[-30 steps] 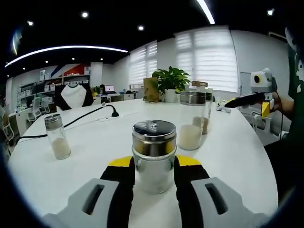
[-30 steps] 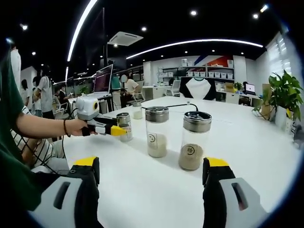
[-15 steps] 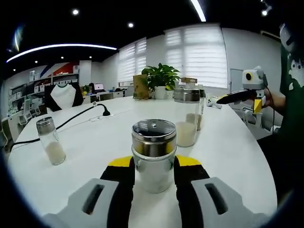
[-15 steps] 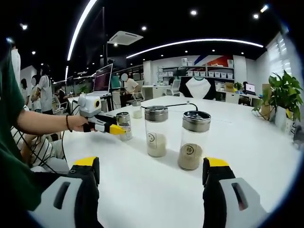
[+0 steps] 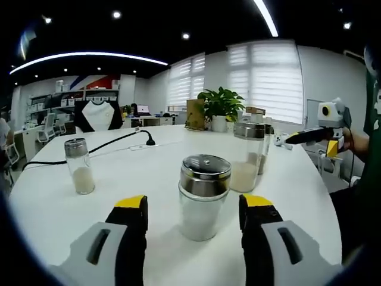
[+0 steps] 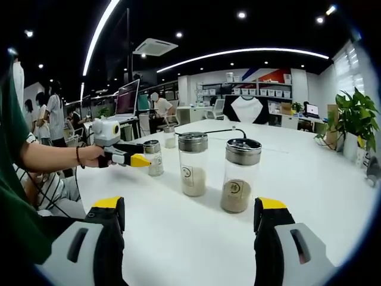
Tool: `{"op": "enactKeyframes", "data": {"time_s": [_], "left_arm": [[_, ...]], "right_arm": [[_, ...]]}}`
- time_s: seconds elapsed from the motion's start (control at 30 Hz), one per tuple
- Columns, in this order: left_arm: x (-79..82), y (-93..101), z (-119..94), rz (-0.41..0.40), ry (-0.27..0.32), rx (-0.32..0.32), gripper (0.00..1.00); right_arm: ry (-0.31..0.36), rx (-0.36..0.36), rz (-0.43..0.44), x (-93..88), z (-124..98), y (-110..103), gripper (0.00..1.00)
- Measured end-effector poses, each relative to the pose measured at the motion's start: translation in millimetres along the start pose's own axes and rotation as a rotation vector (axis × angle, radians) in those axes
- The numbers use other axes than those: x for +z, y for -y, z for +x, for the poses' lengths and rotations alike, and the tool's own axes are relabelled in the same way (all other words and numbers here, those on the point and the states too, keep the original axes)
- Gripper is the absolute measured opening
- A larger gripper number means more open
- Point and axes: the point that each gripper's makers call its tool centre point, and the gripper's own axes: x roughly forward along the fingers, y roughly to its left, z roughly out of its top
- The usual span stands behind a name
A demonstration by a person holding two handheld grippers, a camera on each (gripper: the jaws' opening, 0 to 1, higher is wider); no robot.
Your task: Rotate the seasoning bottle until the label or dispensing opening points toward the visible target arrow and the bottle remains upright within the marked orientation range
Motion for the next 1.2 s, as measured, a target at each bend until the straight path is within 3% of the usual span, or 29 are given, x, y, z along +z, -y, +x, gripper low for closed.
{"op": "enactKeyframes", "data": {"time_s": [0.1, 0.23, 0.33, 0.5, 0.57, 0.7, 0.93, 1.1, 1.2], "left_arm": [[1.7, 4.2, -5, -0.018, 0.019, 0.026, 0.68], [1.5, 5.1, -8, -0.081, 0.049, 0.114, 0.83], [7.0, 5.8, -10, -0.087, 0.077, 0.164, 0.85], [3.3, 8.4, -5, -0.092, 0.073, 0.25, 0.99], [2.3, 9.7, -3, -0.067, 0.061, 0.282, 1.0], [5.3, 3.7, -3, -0.012, 0.051, 0.399, 0.99], [7.2, -1.6, 2, -0.034, 0.054, 0.49, 0.88], [10.0, -3.6, 4, -0.044, 0.066, 0.501, 0.73], [10.6, -5.6, 7, -0.056, 0.072, 0.508, 0.71]], "right_arm": [[-0.007, 0.003, -0.002, -2.4, 0, -1, 0.92], [-0.007, 0.003, 0.003, -3.1, 1, -2, 0.92], [-0.009, 0.006, -0.001, -2.5, 2, -2, 0.92], [-0.011, 0.011, -0.009, -0.9, 4, -3, 0.92], [-0.01, 0.015, -0.01, 0.3, 5, -5, 0.92], [-0.01, 0.017, -0.011, -0.5, 5, -7, 0.92], [-0.013, 0.012, -0.003, -3.0, 4, -5, 0.92], [-0.01, 0.011, 0.0, -2.3, 3, -4, 0.92], [-0.01, 0.012, 0.0, -2.3, 3, -4, 0.91]]}}
